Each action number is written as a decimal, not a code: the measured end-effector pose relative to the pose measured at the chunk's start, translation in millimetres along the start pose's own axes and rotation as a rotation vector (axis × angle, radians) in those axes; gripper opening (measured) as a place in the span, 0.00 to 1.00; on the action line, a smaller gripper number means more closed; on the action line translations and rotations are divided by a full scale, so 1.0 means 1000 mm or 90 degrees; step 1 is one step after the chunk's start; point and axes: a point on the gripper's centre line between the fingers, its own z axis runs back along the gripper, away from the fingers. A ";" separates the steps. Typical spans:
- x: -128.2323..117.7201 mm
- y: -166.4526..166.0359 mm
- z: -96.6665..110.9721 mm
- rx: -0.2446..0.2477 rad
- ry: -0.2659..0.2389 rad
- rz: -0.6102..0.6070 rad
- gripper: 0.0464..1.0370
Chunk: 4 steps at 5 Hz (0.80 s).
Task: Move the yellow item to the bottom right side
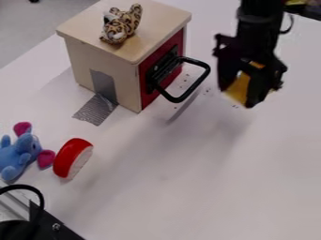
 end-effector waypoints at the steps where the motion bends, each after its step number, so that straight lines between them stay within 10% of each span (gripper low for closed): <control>1: -0.046 -0.005 0.003 0.006 0.017 0.035 0.68; 4: -0.160 -0.057 -0.050 0.023 0.105 0.007 0.75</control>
